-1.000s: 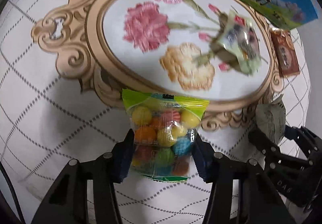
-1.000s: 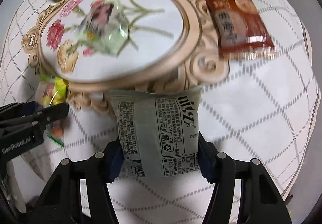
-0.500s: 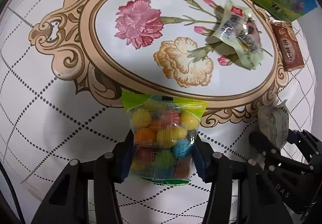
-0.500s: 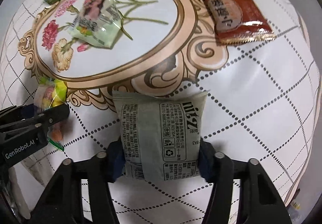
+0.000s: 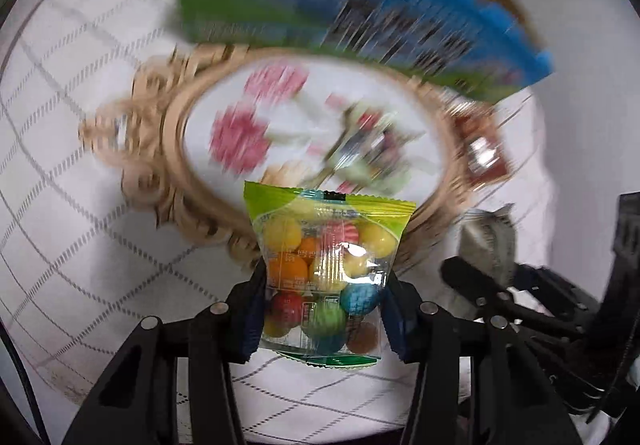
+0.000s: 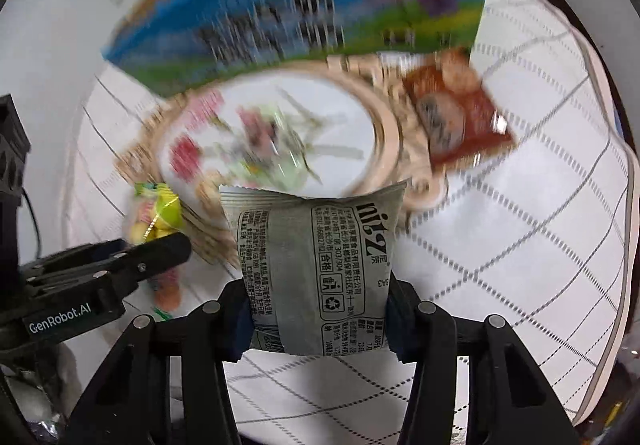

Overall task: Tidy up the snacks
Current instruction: 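Carry both packs into the box and open both grippers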

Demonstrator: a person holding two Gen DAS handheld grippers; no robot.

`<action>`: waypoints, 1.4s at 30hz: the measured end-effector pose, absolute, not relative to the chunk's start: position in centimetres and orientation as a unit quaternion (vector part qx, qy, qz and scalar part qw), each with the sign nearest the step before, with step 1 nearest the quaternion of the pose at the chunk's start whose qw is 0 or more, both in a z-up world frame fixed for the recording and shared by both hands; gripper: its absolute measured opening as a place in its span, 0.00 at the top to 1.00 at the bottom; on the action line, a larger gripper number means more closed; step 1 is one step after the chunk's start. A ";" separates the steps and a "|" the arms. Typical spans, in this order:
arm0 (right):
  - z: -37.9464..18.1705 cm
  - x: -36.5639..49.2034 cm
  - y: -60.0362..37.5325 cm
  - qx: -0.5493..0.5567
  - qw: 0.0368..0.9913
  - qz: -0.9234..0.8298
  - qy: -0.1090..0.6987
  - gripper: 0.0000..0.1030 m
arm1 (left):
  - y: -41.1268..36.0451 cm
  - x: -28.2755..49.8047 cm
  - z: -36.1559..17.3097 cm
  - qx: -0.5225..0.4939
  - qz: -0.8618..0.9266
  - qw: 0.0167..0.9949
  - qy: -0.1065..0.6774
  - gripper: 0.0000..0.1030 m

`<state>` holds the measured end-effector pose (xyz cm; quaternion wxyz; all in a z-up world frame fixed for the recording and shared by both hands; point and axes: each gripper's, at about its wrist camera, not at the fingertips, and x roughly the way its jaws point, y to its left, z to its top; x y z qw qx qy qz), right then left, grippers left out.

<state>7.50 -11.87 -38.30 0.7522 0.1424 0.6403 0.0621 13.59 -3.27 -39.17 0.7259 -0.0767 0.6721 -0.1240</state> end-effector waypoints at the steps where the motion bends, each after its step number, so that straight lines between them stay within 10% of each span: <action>1: -37.4 8.3 -12.2 0.148 0.759 0.065 0.631 0.48 | -3.5 14.3 -37.9 -0.082 -0.132 0.732 0.663 0.55; 12: -26.6 20.6 -16.7 0.158 0.816 0.092 0.549 0.48 | -3.7 26.5 -27.6 -0.067 -0.178 0.776 0.602 0.55; 29: -34.5 42.4 -16.2 0.085 0.751 0.056 0.652 0.47 | 0.2 41.0 -36.4 -0.008 -0.060 0.725 0.686 0.53; 36: -36.2 44.5 -16.3 0.084 0.735 0.040 0.672 0.18 | 0.8 42.1 -36.7 -0.028 -0.046 0.726 0.686 0.19; 42: -35.6 42.0 -16.8 0.071 0.742 0.034 0.666 0.11 | 0.3 41.5 -35.3 -0.015 -0.051 0.749 0.661 0.17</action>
